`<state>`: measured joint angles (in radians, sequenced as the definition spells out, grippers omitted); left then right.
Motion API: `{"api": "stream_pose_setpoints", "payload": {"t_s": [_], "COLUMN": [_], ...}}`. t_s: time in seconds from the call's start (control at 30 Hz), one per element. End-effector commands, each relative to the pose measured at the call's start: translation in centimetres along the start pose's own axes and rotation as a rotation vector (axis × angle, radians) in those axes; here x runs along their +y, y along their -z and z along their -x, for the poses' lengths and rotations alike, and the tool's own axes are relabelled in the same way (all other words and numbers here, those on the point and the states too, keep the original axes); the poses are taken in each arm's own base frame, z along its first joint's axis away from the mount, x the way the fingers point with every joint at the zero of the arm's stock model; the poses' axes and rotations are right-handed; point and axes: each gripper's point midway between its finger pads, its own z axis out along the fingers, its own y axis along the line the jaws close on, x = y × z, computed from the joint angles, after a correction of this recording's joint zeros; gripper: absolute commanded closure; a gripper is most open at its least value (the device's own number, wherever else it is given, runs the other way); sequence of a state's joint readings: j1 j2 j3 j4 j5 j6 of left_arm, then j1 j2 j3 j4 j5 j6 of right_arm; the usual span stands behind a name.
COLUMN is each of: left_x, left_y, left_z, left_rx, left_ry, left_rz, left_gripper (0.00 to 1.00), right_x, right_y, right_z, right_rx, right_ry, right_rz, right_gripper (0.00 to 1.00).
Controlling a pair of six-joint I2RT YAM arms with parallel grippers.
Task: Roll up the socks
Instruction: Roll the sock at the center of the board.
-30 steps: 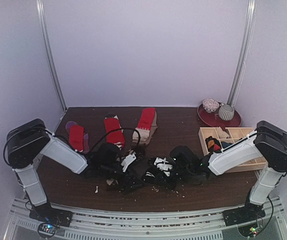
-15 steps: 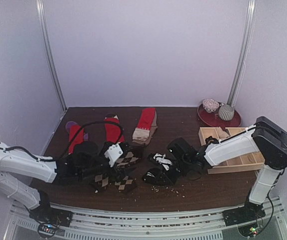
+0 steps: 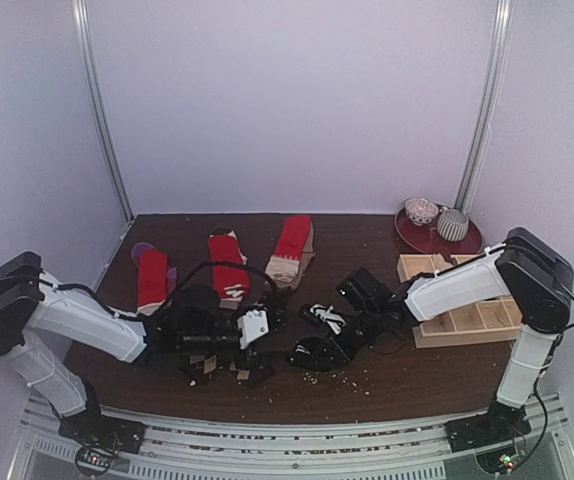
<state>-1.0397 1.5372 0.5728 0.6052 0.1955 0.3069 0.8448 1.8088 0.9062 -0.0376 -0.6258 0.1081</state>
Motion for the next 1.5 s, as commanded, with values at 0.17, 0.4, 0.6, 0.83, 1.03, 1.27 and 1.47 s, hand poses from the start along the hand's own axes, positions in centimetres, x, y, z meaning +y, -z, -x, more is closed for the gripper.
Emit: {"api": "stream_pose_setpoints", "payload": {"t_s": [0.17,0.4,0.6,0.83,1.03,1.27,1.47], "left_x": [-3.4,-3.8,-4.2,-4.8,-5.9,-6.9,-9.3], "left_y": [-4.0,-6.1,-7.0,-7.6,-7.5,-7.3,-5.8], "left_z": [-2.8,-4.0,-5.6,-7.8,-9.0,-10.3,-12.9], "left_rx": [0.050,0.075,0.149,0.232,0.259,0.337,0.452], "left_ry": [-0.166,-0.206,-0.220,-0.202,-0.157,-0.034,0.187], "left_rz": [-0.116,-0.105,-0.121,-0.153,-0.199,-0.244,-0.328], "left_gripper": [0.32,0.38,0.50,0.61,0.78,1.00,1.00], "right_x": [-1.5,-1.2,-1.4,-1.0,-0.7,0.0,1.5], "right_y": [-0.7,-0.5,-0.4,-0.2,-0.2,1.1,6.1], "right_z": [-7.2,-7.1,-7.3,-7.5,-7.3,-3.0,1.9], "right_rx": [0.247,0.245,0.255,0.256,0.237,0.043,-0.346], "right_ry": [-0.167,-0.174,-0.182,-0.187,-0.192,-0.104,0.125], "right_rz": [-0.027,-0.003,0.001,0.021,0.043,0.045,-0.023], "right_gripper": [0.85,0.85,0.85,0.85,0.85,0.79,0.64]}}
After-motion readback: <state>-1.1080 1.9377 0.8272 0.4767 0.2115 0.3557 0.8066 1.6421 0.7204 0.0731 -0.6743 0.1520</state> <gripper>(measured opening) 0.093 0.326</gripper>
